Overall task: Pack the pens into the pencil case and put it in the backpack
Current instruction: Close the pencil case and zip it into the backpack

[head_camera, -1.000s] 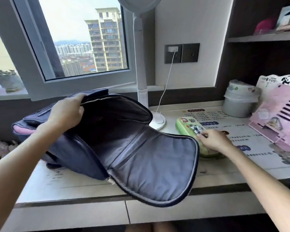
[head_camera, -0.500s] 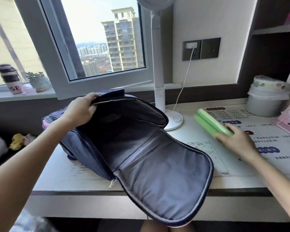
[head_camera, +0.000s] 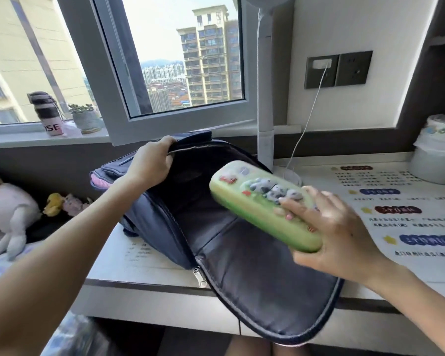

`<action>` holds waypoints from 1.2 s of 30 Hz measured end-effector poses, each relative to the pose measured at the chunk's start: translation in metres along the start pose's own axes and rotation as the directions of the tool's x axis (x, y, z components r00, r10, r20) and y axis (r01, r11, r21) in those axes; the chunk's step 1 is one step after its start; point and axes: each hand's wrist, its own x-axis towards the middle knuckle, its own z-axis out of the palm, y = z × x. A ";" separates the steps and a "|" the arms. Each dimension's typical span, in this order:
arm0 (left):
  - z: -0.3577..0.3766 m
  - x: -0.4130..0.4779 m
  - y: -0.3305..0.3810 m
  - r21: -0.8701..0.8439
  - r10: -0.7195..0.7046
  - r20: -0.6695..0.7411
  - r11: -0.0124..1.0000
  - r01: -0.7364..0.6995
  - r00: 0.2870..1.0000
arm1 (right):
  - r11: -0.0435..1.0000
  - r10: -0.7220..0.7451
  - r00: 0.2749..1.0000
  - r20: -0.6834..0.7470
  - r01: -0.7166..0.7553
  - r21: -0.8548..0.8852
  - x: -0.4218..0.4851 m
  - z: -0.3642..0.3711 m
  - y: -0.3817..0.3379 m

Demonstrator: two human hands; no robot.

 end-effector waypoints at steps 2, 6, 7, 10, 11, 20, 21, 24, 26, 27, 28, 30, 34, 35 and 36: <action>-0.001 0.000 0.002 0.021 0.007 0.000 1.000 -0.007 1.000 | 1.000 -0.019 0.991 0.136 0.017 0.016 0.006 0.010 -0.009; -0.006 -0.009 0.003 0.062 0.056 -0.035 0.997 -0.054 0.998 | 0.995 0.030 0.887 0.460 -0.071 0.073 0.043 0.018 -0.013; -0.007 -0.010 0.003 0.071 0.058 -0.052 0.996 -0.054 0.997 | 0.997 0.004 0.858 0.514 -0.045 0.067 0.053 0.018 -0.013; -0.013 -0.004 0.005 0.102 0.032 -0.091 0.995 -0.022 0.995 | 0.997 -0.053 0.816 0.576 0.011 0.076 0.078 0.020 -0.020; -0.013 -0.001 0.007 0.106 0.025 -0.095 0.994 -0.015 0.995 | 0.996 -0.063 0.811 0.582 0.016 0.084 0.081 0.023 -0.024; -0.010 0.001 0.016 0.057 0.036 -0.058 0.998 -0.033 0.998 | 0.992 -0.007 0.886 0.464 -0.051 0.113 0.098 0.127 -0.070; -0.009 -0.003 0.014 0.044 0.034 -0.052 0.999 -0.031 0.998 | 0.992 -0.008 0.879 0.476 -0.054 0.115 0.105 0.141 -0.078; -0.006 -0.014 0.003 0.001 0.022 -0.039 1.000 -0.022 0.999 | 0.987 0.006 0.853 0.522 -0.088 0.134 0.118 0.165 -0.088; -0.006 -0.020 -0.004 -0.039 0.000 0.033 0.999 0.002 0.999 | 0.983 -0.020 0.839 0.544 -0.084 0.166 0.117 0.160 -0.084; -0.006 -0.022 -0.008 -0.089 -0.006 0.087 0.996 0.014 0.996 | 0.977 -0.026 0.834 0.551 -0.096 0.191 0.116 0.150 -0.081; -0.007 -0.025 -0.011 -0.171 -0.018 0.140 0.984 0.042 0.990 | 0.971 -0.023 0.836 0.548 -0.112 0.212 0.112 0.138 -0.077; -0.013 -0.036 -0.014 -0.361 -0.013 0.118 0.931 0.055 0.993 | 0.956 -0.029 0.876 0.482 -0.116 0.270 0.098 0.110 -0.068; -0.027 -0.093 -0.007 -0.219 -0.047 -0.410 0.975 -0.049 0.911 | 0.942 -0.099 0.907 0.409 -0.047 0.334 0.041 0.045 -0.036; -0.029 -0.113 -0.004 -0.169 -0.071 -0.443 0.986 -0.005 0.894 | 0.945 -0.112 0.873 0.475 -0.054 0.322 0.025 0.031 -0.026; -0.027 -0.135 -0.002 -0.131 -0.100 -0.405 0.990 0.051 0.909 | 0.958 -0.116 0.817 0.565 -0.058 0.281 0.009 0.018 -0.018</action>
